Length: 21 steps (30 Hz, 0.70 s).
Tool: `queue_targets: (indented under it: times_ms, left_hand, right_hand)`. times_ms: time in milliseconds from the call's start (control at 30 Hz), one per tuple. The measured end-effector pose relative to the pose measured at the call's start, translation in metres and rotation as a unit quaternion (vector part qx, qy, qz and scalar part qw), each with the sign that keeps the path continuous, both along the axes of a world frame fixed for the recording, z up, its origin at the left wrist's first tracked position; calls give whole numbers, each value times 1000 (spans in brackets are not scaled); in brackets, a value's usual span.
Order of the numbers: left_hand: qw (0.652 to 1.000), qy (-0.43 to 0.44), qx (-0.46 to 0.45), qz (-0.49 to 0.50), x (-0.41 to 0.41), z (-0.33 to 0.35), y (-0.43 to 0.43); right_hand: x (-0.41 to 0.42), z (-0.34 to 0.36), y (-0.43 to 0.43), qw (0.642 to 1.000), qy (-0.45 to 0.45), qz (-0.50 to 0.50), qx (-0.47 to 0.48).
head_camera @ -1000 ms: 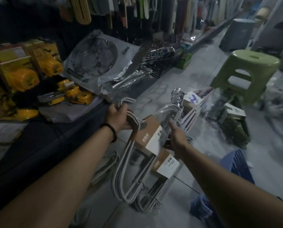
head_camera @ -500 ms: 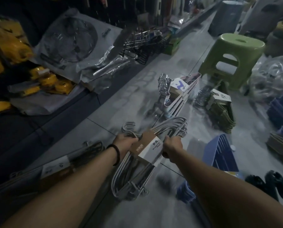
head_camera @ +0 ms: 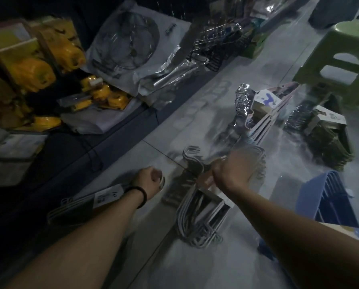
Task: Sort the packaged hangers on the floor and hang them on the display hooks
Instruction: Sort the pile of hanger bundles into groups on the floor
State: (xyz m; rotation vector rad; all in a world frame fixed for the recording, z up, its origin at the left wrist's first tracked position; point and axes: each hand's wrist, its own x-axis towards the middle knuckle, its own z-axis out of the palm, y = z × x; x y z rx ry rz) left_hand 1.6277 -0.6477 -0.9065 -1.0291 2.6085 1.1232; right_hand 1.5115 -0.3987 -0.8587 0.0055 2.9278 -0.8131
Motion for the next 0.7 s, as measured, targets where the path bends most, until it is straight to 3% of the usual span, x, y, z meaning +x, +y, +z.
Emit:
queue_targets:
  times_ms: [67, 133, 333, 433, 567, 700]
  left_hand:
    - [987, -74, -128, -64, 37, 11, -26]
    - [964, -134, -201, -109, 72, 26, -46]
    - [924, -252, -216, -187, 110, 28, -61]
    - [903, -274, -259, -205, 100, 15, -32]
    - [935, -262, -219, -97, 91, 5, -17]
    - [936, -242, -223, -122, 83, 14, -27]
  right_hand:
    - [15, 3, -25, 993, 4, 118, -20]
    - [32, 5, -50, 978, -31, 208, -14]
    - [81, -8, -98, 925, -93, 369, -12]
    - [92, -15, -98, 914, -90, 396, 15]
    - [83, -14, -86, 923, -85, 376, 16]
    - [70, -11, -71, 944, -74, 320, -3]
